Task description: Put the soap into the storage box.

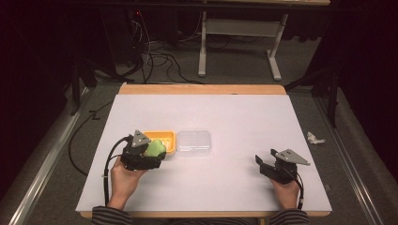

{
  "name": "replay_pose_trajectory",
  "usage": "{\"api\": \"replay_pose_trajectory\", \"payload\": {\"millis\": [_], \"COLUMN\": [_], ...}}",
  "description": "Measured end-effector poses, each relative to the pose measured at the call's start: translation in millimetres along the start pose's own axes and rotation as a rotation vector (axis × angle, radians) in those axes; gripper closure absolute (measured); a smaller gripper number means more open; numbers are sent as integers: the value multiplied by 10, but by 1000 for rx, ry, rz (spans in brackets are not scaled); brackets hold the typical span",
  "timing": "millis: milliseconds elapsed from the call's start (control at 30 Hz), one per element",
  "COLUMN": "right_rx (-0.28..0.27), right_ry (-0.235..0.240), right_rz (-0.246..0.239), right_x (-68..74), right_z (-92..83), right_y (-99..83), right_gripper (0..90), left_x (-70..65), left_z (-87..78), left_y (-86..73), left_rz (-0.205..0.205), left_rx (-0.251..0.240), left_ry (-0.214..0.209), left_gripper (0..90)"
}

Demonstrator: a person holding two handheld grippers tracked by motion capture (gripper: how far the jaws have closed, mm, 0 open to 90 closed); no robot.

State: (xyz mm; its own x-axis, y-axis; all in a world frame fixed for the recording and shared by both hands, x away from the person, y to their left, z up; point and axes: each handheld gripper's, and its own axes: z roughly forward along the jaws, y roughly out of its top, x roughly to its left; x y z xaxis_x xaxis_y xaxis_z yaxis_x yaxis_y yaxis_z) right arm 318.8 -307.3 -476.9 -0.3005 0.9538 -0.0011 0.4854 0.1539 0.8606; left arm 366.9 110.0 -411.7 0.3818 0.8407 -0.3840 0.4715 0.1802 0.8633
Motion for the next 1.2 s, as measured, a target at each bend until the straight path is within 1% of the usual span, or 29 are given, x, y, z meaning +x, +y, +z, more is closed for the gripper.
{"api": "replay_pose_trajectory", "payload": {"millis": [133,267,433,767,933,1100,1167,1200], "right_rx": [1,0,2,1,3,1,0,0], "right_ry": [-3,-4,-6,-6,-6,-6,-6,-6], "right_rz": [0,-3,-1,-4,-4,-4,-4,-4], "right_x": [3,2,6,4,4,4,4,4], "right_z": [2,3,5,4,3,3,3,3], "right_y": [0,0,1,0,1,0,0,0], "right_gripper": [314,314,314,314,314,314,314,314], "left_x": [2,31,85,193,226,278,284,295], "left_z": [48,107,186,370,435,537,554,586], "left_y": [22,35,47,58,44,26,20,2], "left_rz": [4,-9,-16,-47,-47,-61,-61,-50], "left_rx": [-2,-2,0,-8,-2,3,3,9], "left_ry": [4,10,30,74,91,113,118,129], "left_gripper": [269,269,269,269,269,269,269,269]}}
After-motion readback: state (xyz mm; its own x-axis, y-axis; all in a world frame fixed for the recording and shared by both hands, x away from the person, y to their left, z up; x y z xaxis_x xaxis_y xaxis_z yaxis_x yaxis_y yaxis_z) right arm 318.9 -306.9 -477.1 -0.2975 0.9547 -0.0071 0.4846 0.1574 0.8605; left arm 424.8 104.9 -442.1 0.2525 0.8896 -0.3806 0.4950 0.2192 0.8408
